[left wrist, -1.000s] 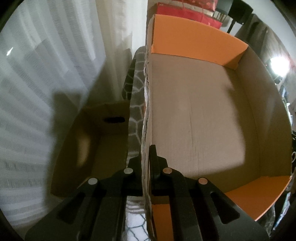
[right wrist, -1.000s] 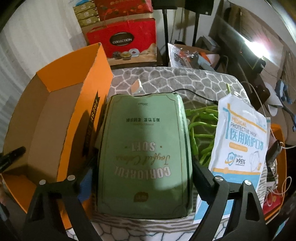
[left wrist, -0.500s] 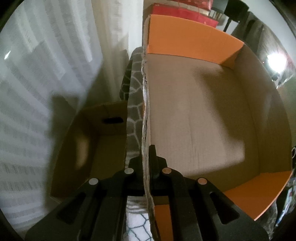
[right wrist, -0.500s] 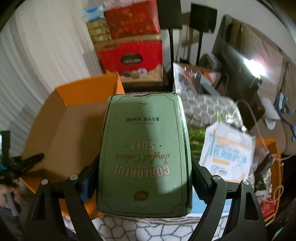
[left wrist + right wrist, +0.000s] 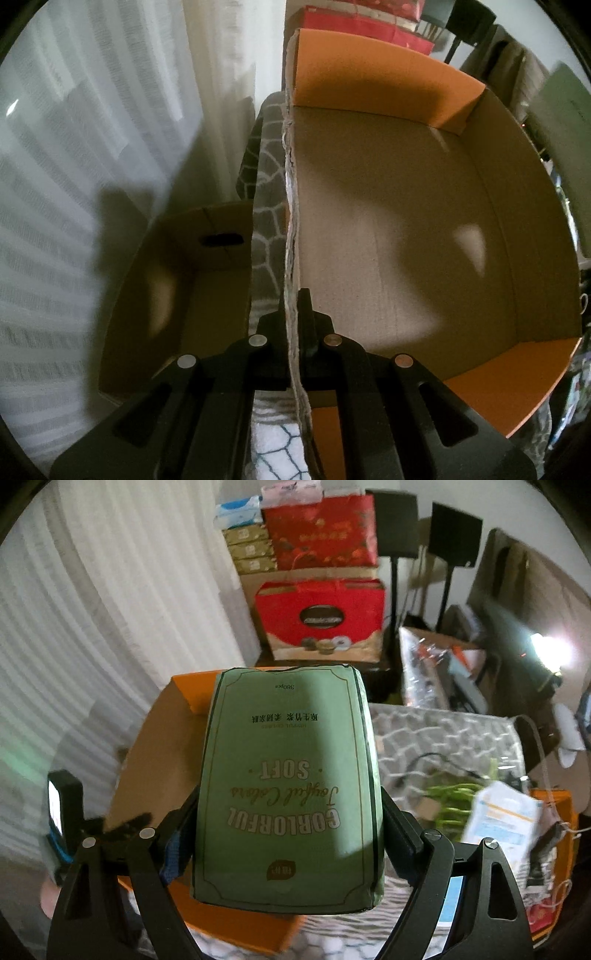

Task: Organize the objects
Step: 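Carry the green tissue pack into the box with the right tool and release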

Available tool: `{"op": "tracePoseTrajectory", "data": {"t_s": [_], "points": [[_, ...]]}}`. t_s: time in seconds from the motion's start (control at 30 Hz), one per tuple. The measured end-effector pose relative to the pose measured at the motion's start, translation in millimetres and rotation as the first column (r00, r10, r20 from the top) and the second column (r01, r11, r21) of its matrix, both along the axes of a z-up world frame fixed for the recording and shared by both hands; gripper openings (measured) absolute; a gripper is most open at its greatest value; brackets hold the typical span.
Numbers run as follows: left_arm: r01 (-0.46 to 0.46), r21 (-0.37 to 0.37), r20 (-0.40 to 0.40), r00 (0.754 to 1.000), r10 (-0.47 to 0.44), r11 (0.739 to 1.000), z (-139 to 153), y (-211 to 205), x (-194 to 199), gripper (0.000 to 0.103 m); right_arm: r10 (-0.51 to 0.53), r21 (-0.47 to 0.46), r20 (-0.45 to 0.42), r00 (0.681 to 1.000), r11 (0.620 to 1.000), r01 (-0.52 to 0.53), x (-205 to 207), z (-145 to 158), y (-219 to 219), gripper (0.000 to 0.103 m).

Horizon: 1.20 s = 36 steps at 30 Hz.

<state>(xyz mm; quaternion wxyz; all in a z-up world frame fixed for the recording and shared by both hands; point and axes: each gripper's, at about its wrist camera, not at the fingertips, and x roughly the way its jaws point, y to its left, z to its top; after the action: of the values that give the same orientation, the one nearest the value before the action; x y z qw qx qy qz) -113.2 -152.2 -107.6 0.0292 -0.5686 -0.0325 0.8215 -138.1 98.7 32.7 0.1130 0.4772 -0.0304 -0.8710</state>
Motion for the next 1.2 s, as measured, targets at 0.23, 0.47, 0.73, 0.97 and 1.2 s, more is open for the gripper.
{"op": "tracePoseTrajectory", "data": {"t_s": [0.23, 0.47, 0.73, 0.97, 1.2], "points": [[0.001, 0.000, 0.000, 1.000, -0.001, 1.000, -0.9, -0.1, 0.0, 0.002, -0.026, -0.011, 0.047, 0.999, 1.000, 0.027, -40.4, -21.3, -29.8, 0.087], [-0.001, 0.002, -0.001, 1.000, 0.001, 1.000, -1.1, 0.6, 0.4, 0.002, -0.049, 0.005, 0.082, 0.995, 0.999, 0.048, -66.7, -44.1, -47.9, 0.087], [-0.002, 0.010, -0.002, 1.000, 0.002, 1.000, -3.1, 2.1, 2.4, 0.002, -0.065, 0.070, 0.095, 0.993, 0.996, 0.058, -86.0, -75.0, -69.4, 0.087], [-0.004, 0.022, 0.001, 1.000, 0.004, 1.000, -4.8, 3.7, 3.1, 0.002, -0.069, 0.125, 0.085, 0.994, 0.990, 0.058, -93.6, -92.0, -77.0, 0.087], [-0.008, 0.033, 0.005, 1.000, 0.008, 0.999, -3.3, 11.1, 6.0, 0.002, -0.086, 0.171, 0.084, 0.993, 0.983, 0.071, -99.2, -103.3, -77.3, 0.088]]}}
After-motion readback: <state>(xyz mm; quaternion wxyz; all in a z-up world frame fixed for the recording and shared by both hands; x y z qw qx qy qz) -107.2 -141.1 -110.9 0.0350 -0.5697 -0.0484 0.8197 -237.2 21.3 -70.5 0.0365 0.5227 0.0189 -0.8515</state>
